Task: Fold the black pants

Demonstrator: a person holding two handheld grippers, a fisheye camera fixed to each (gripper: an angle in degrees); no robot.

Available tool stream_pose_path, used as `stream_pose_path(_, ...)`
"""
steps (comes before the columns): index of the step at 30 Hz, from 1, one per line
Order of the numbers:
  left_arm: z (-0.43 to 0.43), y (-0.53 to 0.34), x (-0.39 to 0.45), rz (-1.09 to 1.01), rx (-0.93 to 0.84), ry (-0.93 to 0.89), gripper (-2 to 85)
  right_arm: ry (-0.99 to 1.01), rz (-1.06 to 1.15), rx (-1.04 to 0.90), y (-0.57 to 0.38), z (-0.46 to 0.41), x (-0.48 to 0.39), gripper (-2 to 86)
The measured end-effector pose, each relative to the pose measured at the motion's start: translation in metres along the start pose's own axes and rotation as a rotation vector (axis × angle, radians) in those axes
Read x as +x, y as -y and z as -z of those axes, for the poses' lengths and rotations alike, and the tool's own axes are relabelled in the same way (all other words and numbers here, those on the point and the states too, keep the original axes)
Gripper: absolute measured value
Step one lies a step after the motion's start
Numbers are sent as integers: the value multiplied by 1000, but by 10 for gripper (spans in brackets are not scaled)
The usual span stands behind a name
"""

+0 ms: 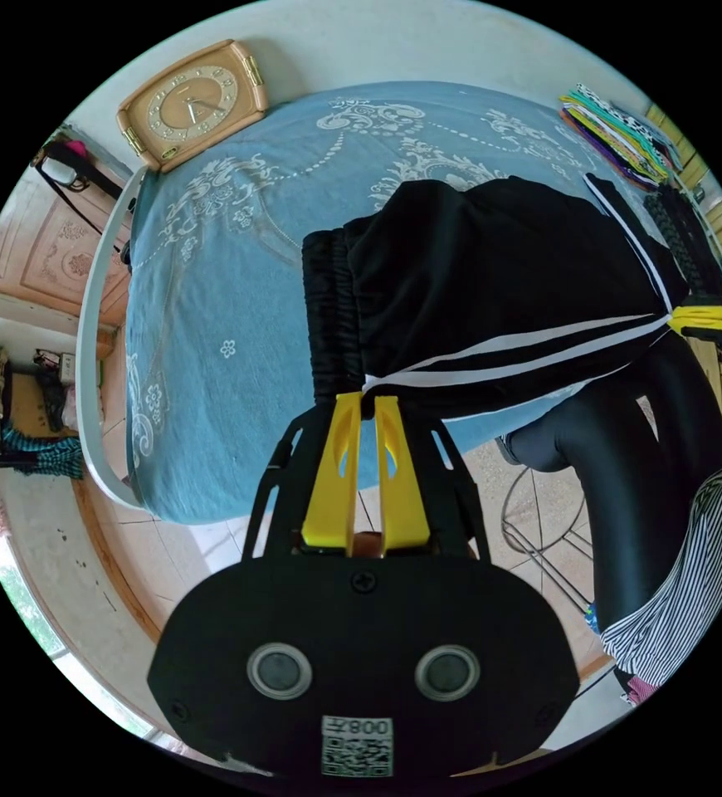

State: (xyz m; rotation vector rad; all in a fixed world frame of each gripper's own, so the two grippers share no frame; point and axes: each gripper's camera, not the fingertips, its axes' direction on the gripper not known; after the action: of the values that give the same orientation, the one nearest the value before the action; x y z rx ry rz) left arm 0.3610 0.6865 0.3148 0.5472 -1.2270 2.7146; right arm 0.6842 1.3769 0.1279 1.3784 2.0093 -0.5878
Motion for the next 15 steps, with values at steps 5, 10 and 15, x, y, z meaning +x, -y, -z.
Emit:
stream_pose_path(5,-16,-6,-12,17,-11,-13,8,43,-18,-10,-1,-19,-8,121)
stream_pose_path(10,-33,-10,-22,22,-23,-8,7,61,-23,-13,-1,-36,-13,117)
stream_pose_path(15,-51,-13,-35,36,-29,-11,7,70,-32,-21,1,-58,-18,108)
